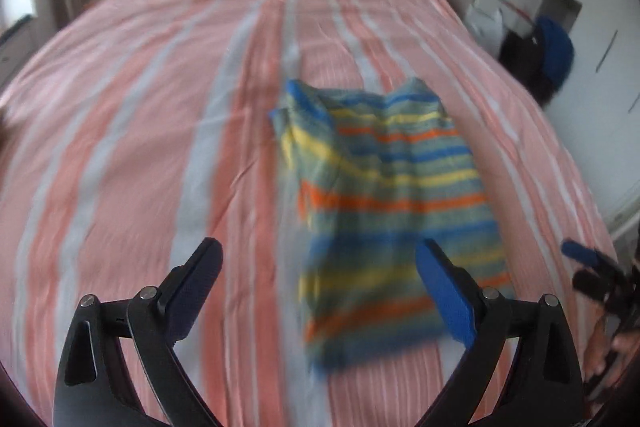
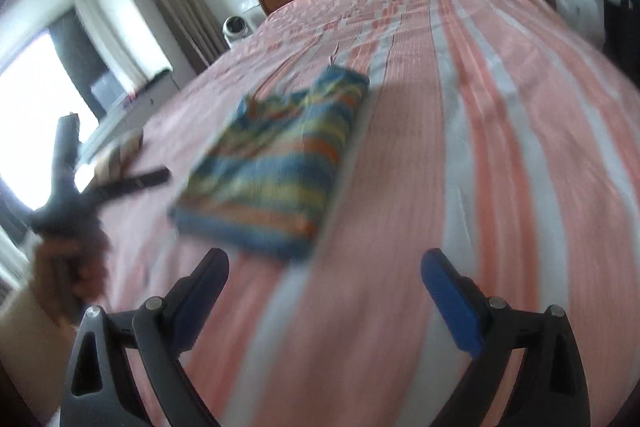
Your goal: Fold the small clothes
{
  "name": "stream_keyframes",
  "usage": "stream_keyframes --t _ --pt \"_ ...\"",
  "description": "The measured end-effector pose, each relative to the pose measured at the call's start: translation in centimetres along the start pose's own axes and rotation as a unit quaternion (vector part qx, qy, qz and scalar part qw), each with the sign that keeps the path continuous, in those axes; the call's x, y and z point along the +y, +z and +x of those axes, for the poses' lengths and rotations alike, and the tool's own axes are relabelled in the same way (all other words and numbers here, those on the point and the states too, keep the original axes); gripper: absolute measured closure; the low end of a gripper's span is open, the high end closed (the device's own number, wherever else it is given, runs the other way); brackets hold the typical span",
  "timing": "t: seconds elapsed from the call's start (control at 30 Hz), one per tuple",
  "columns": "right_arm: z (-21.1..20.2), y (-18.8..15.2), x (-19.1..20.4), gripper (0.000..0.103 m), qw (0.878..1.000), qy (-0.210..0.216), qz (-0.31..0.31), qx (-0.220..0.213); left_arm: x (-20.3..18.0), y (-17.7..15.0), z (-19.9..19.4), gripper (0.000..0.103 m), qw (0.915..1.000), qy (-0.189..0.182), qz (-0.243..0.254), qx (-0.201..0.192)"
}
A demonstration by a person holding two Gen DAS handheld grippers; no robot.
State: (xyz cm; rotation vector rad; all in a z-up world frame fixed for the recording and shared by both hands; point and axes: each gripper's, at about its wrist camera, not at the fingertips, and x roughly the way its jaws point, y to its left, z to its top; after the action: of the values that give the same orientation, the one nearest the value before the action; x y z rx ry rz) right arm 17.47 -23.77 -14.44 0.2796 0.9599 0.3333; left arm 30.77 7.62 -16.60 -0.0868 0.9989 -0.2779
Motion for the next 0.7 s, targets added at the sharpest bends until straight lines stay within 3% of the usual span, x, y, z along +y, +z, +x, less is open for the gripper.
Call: stream_keyframes --t 0.13,0.2,0.3,0.33,0.37,0.4,0.43,0.47,0.5,0.57,0.63,0.7 --pt "5.4 4.9 -1.6 0.025 0.999 0.028 0.029 0.028 1.1 2.6 4.4 0.006 0.9990 -0.002 -0.011 0.044" --pt "8.4 6.3 -2.2 0.029 0.996 0.052 0.047 0.051 1.7 3.1 5.5 0.005 0.9984 0.007 -0.023 0.050" --pt "12.4 7.5 -3.2 0.036 0.989 0.087 0.094 0.073 2.3 3.2 6.9 0.005 0.9957 -0.013 -0.048 0.078" --pt "13.9 7.7 -3.3 0.042 0.985 0.100 0.110 0.086 2.1 3.0 7.1 0.007 0.9959 -0.007 -0.045 0.078" --pt "15.0 7.9 -3.0 0.061 0.985 0.101 0.109 0.092 1.7 2.9 7.3 0.025 0.9962 0.001 -0.035 0.080" --pt "15.7 8.0 -1.8 0.073 0.989 0.076 0.083 0.098 0.8 2.6 7.5 0.057 0.9966 -0.001 -0.016 0.080" --pt "15.9 8.0 -0.6 0.076 0.993 0.044 0.048 0.097 0.2 2.6 7.4 0.076 0.9967 -0.015 -0.007 0.079" --pt "15.7 7.8 1.5 0.079 0.996 -0.002 -0.009 0.087 -0.4 2.4 7.2 0.085 0.9972 -0.013 -0.005 0.074" --pt "15.3 7.5 3.6 0.079 0.994 -0.042 -0.065 0.074 -1.0 2.2 6.7 0.086 0.9981 0.006 -0.001 0.062" --pt "14.3 6.2 7.7 0.081 0.978 -0.114 -0.170 0.032 -1.9 1.4 5.4 0.087 0.9989 0.034 0.006 0.032" --pt "12.7 5.2 10.2 0.081 0.968 -0.134 -0.213 -0.012 -1.8 0.6 3.5 0.088 0.9992 0.039 -0.007 0.003" --pt "11.1 5.2 11.5 0.082 0.968 -0.124 -0.216 -0.045 -1.7 0.5 1.4 0.088 0.9988 0.040 -0.019 -0.021"
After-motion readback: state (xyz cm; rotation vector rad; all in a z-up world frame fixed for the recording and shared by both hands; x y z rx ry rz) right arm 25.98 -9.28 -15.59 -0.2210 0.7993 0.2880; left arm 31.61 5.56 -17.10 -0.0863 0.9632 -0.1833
